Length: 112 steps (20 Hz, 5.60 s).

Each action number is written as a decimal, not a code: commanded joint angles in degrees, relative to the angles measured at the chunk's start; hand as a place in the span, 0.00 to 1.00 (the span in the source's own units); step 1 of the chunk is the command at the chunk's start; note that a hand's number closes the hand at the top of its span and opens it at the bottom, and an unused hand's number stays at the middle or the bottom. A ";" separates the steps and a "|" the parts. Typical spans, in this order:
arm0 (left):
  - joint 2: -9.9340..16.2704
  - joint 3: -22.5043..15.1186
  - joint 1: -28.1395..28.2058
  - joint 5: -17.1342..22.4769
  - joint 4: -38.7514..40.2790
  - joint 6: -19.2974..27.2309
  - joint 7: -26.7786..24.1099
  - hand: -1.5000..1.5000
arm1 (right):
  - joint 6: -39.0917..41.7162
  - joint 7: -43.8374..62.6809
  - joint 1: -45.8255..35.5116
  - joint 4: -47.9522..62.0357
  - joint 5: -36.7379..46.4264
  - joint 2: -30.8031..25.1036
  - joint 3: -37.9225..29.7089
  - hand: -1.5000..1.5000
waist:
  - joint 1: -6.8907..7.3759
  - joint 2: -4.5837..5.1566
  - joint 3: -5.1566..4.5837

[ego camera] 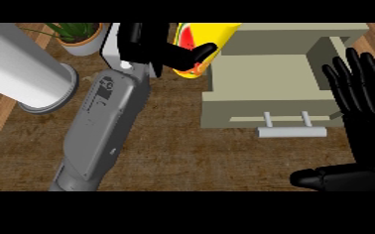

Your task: Pick up the cup, place it into the drawer and close the drawer

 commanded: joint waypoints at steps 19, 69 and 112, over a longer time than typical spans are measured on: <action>-0.04 -10.79 -21.54 14.95 36.75 9.41 -9.68 1.00 | 2.37 -1.33 -1.55 1.86 -1.64 -1.76 -1.52 0.00 | -2.37 0.58 0.02; 9.99 -21.49 -5.10 33.23 16.10 14.29 -12.55 0.00 | 14.62 -1.02 6.45 -4.36 0.94 -10.05 0.41 1.00 | 2.28 -0.96 -0.04; 32.27 1.11 44.29 36.55 -16.39 -16.16 -9.73 0.00 | -10.68 -34.67 -31.23 80.25 56.89 -5.21 10.55 0.00 | 1.90 0.26 0.03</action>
